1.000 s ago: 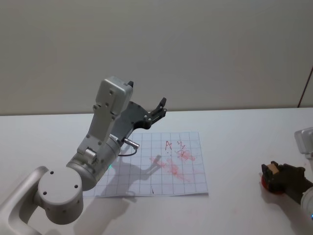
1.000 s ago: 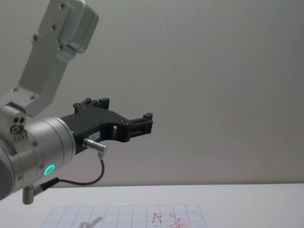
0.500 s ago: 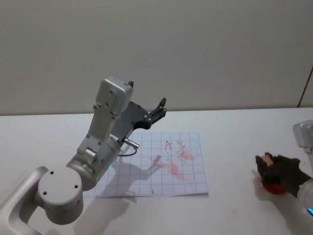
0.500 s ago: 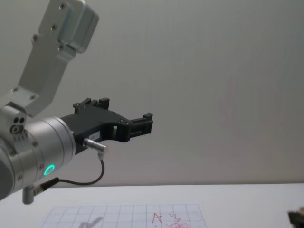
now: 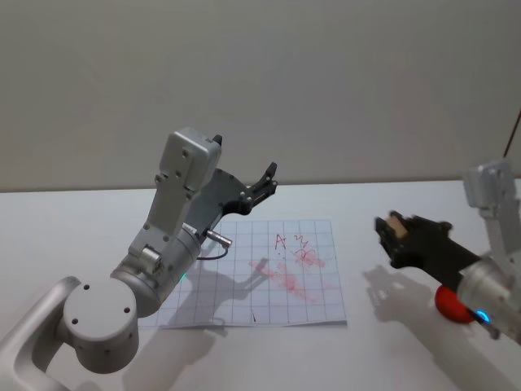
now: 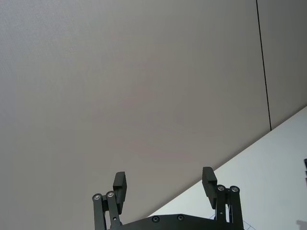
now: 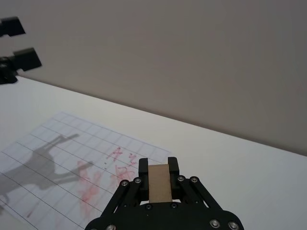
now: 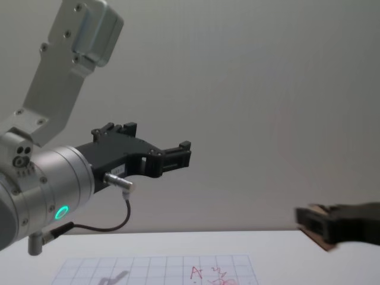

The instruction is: Use the one hand to pick up the stamp and affix it onto the A4 paper.

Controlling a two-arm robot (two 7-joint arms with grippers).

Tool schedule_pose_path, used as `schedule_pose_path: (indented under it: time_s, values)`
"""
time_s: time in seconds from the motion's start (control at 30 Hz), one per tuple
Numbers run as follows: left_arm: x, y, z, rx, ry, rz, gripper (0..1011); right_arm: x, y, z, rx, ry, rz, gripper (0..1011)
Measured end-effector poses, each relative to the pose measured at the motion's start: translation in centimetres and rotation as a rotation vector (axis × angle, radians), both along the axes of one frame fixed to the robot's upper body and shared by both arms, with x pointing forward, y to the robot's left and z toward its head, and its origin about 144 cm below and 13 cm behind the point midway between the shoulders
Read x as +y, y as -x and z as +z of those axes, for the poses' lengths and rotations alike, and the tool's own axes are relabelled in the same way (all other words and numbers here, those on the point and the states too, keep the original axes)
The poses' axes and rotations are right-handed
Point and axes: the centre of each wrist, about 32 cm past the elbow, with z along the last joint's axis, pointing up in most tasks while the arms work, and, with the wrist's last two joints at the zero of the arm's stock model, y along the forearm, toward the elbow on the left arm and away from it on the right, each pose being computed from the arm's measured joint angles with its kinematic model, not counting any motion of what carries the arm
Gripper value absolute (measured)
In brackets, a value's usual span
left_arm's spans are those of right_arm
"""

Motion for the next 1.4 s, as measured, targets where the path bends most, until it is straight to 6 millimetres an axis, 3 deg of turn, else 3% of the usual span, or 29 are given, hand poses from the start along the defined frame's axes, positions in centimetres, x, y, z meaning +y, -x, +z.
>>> schedule_pose_path:
  time_s: [0.33,0.8,1.03,1.4]
  values:
    - [0.0,0.0,0.0,0.000,0.000,0.000,1001,3.5,-2.9,0.2,-0.013,-0.068,0.140,218]
    - [0.0,0.0,0.0,0.000,0.000,0.000,1001,10.3,-8.4,-2.6,0.069,-0.038,0.325,218]
    - [0.0,0.0,0.0,0.000,0.000,0.000,1001,11.7,-9.5,-3.5,0.104,0.023,0.374,218]
    - [0.0,0.0,0.0,0.000,0.000,0.000,1001,11.5,-9.8,-4.3,0.137,0.100,0.397,218]
